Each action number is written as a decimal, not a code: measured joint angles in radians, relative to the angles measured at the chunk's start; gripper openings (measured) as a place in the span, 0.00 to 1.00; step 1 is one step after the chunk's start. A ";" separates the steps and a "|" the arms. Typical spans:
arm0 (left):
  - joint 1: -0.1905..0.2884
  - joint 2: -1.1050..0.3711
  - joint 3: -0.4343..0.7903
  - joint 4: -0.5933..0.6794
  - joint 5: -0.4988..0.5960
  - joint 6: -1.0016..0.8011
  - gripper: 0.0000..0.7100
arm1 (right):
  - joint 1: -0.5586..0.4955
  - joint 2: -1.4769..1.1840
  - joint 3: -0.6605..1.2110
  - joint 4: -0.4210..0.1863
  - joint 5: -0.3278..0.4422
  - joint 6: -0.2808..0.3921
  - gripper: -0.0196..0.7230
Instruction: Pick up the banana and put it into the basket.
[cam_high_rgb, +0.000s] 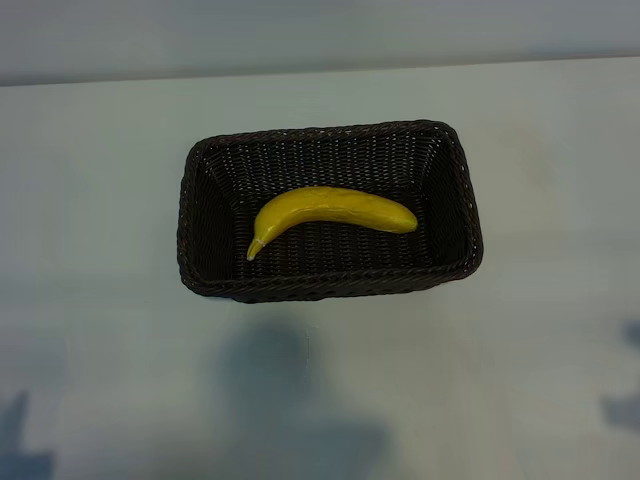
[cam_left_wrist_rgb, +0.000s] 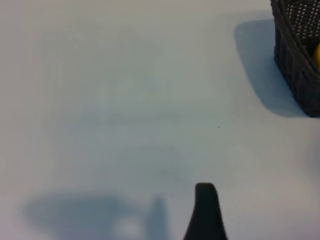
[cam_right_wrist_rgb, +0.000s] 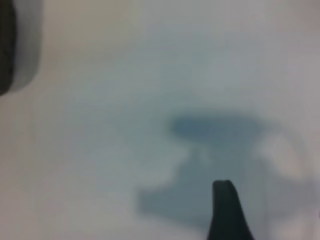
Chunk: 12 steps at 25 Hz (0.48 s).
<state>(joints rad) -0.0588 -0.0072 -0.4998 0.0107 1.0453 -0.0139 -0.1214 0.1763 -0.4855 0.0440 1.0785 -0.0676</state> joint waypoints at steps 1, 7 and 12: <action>0.000 0.000 0.000 0.000 0.000 0.000 0.81 | -0.020 -0.008 0.000 0.000 -0.001 0.000 0.63; 0.000 0.000 0.000 0.000 0.000 0.000 0.81 | -0.044 -0.115 0.000 0.001 -0.001 0.000 0.63; 0.000 0.000 0.000 0.000 0.000 0.000 0.81 | -0.044 -0.183 0.001 0.001 0.000 0.000 0.63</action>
<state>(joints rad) -0.0588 -0.0072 -0.4998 0.0107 1.0453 -0.0139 -0.1657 -0.0072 -0.4846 0.0448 1.0782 -0.0676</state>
